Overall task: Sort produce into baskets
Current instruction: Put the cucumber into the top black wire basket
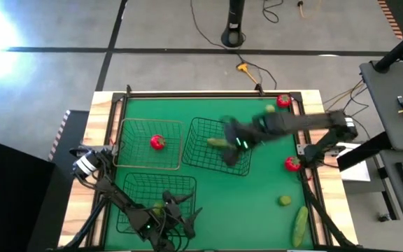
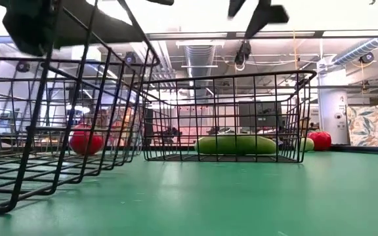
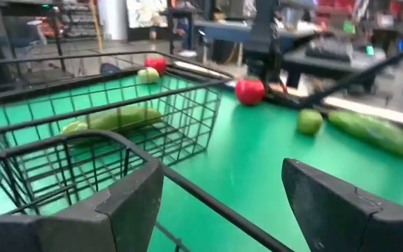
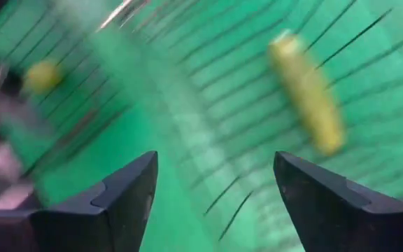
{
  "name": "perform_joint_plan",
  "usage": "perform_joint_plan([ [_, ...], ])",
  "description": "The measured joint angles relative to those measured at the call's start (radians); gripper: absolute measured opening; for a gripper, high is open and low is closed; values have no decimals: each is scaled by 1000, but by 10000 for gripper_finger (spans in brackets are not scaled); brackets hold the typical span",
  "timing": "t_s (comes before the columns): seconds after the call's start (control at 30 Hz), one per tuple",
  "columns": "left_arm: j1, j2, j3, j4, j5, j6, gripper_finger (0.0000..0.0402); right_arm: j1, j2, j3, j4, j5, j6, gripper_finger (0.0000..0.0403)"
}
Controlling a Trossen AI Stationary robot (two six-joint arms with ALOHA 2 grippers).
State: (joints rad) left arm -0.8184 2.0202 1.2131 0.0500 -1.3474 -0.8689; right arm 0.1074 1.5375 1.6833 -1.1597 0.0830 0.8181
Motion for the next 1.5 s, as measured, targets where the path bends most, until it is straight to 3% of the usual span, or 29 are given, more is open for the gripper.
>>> perform_joint_plan([
  [0.33,-3,-72,213,-194,52,246,275,552,-14,-14,-154,97,590,248],
  [0.57,-3,-75,312,-305,47,229,275,766,74,-66,-220,-104,961,270],
  [0.77,-2,-75,310,-302,58,219,275,803,154,-123,-221,-244,1128,302],
  [1.0,-8,-36,309,-296,76,178,275,806,261,-166,-202,-449,1243,333],
  [1.17,-8,-14,311,-294,90,156,275,812,330,-181,-184,-536,1276,342],
  [1.33,-8,-14,328,-289,99,226,275,821,321,-284,-90,-606,1296,337],
  [1.5,-13,-14,330,-291,112,233,275,850,258,-418,116,-614,1408,326],
])
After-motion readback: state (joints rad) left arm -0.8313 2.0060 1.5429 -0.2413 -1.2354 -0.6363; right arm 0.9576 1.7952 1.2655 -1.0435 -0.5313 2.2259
